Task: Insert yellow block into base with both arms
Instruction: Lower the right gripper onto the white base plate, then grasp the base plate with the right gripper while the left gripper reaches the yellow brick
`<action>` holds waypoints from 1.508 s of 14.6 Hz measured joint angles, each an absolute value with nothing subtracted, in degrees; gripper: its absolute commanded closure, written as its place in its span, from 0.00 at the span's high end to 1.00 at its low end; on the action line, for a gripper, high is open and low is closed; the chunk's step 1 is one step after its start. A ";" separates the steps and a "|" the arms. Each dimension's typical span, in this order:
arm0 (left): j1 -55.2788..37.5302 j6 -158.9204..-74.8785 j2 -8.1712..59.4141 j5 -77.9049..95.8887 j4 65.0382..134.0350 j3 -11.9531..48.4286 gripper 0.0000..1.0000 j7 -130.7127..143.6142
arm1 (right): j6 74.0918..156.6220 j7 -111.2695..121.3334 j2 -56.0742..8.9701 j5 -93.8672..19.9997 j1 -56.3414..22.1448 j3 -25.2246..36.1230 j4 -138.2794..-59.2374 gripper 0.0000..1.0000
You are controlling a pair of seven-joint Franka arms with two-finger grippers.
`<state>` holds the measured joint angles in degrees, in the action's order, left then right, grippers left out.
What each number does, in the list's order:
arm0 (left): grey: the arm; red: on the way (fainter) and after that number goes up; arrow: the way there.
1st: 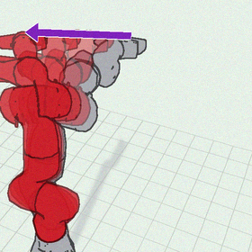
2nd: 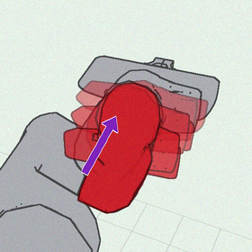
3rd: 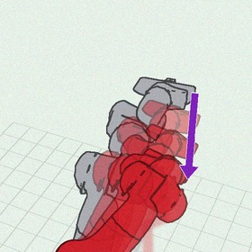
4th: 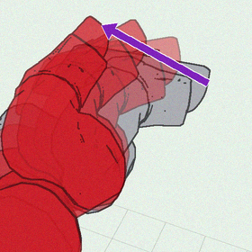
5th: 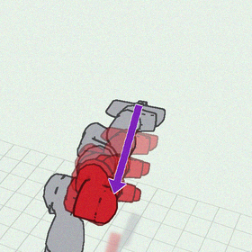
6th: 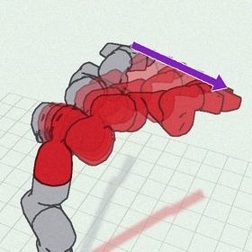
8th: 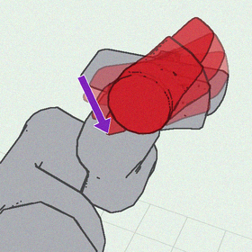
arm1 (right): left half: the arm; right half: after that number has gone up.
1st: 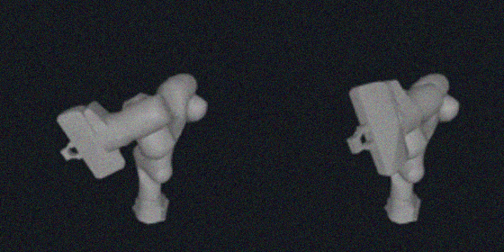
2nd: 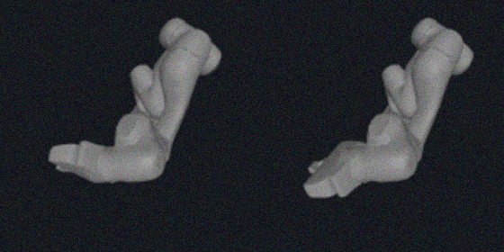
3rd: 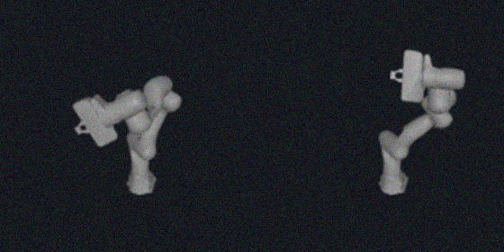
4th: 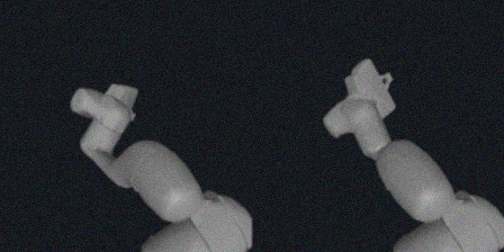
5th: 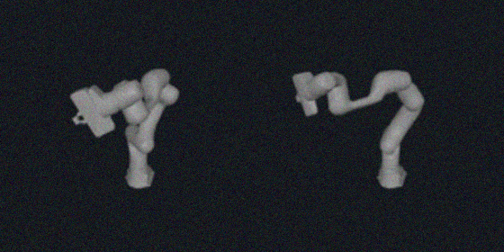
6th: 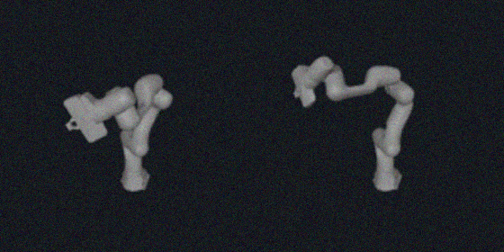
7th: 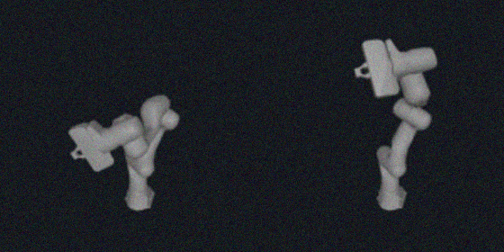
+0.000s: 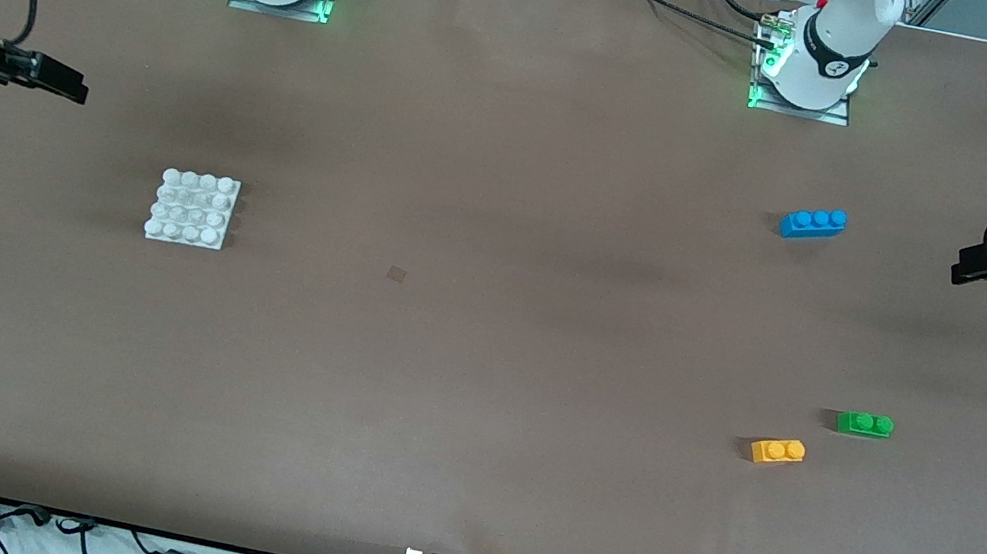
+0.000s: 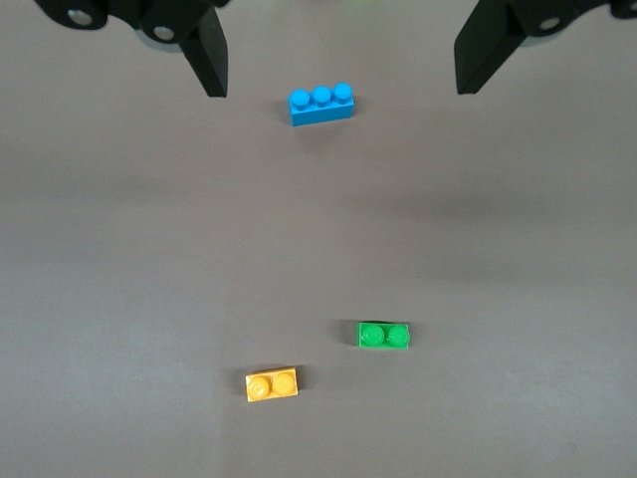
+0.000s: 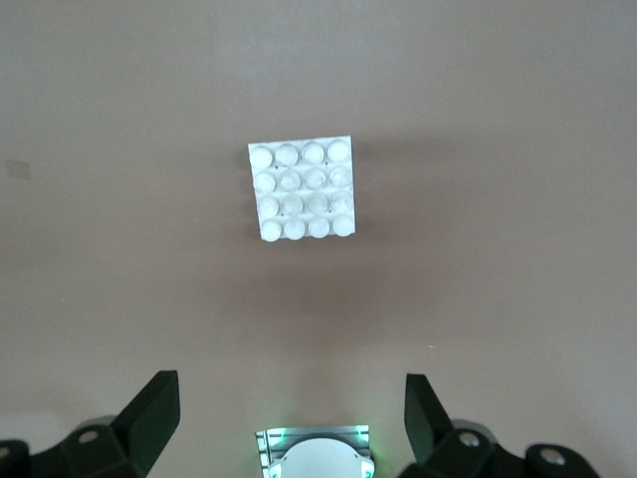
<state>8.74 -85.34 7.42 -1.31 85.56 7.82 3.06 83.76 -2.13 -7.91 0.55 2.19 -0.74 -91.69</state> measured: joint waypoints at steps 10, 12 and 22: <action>8.74 -85.34 7.42 -1.31 85.57 7.82 1.00 3.05 | 121.64 -1.71 -13.89 0.58 2.15 -0.71 -115.24 1.00; 8.74 -85.34 7.44 -1.31 85.57 7.82 1.00 3.06 | 134.54 0.93 -13.94 0.63 2.54 -0.44 -123.64 1.00; 8.87 -86.13 9.96 -1.31 85.57 7.75 1.00 0.67 | 150.07 7.44 -17.20 0.63 6.26 0.01 -133.45 0.84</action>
